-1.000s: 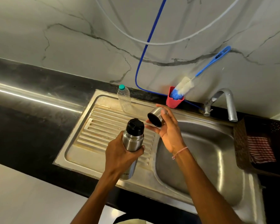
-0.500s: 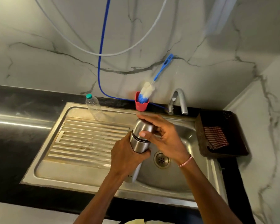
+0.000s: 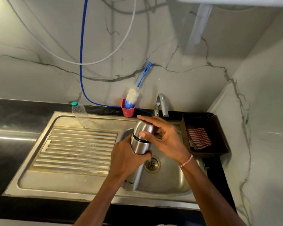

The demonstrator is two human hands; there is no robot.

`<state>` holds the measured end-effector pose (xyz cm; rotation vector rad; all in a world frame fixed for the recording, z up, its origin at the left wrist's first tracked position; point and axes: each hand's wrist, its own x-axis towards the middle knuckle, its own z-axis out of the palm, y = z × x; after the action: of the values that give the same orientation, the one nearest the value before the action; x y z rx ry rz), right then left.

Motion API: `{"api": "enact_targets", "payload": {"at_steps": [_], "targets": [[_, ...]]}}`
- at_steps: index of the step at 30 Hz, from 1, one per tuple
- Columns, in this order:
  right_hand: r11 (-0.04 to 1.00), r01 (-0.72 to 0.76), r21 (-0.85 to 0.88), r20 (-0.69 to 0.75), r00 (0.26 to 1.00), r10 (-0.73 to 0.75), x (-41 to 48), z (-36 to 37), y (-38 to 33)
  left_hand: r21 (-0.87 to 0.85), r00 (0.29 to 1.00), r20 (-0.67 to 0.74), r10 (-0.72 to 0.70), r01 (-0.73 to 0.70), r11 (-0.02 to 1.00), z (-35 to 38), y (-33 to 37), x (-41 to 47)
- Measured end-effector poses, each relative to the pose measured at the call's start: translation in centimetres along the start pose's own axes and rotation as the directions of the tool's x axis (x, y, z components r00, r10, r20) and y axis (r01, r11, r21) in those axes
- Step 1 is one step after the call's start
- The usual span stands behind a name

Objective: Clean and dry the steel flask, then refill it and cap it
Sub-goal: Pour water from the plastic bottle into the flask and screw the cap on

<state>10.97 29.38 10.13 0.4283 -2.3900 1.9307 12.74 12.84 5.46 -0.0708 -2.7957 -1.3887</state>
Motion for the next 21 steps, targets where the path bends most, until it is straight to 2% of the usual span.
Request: {"api": "enact_targets", "payload": {"at_steps": [10,17,21], "targets": [[0.999,0.011,-0.032,-0.022,1.0,-0.012,0.0,-0.4,-0.7,-0.003,0.999,-0.037,0.013,-0.013,1.0,0.3,1.1,0.1],[0.992,-0.045,0.122,0.114,0.993,0.031,0.2,-1.2,-1.6,-0.04,0.998,0.017,0.061,-0.061,0.997,-0.6,1.3,0.2],[0.989,-0.05,0.141,0.173,0.985,0.026,0.5,-1.3,-1.9,-0.086,0.994,0.06,0.088,-0.082,0.993,-1.3,1.1,0.2]]}}
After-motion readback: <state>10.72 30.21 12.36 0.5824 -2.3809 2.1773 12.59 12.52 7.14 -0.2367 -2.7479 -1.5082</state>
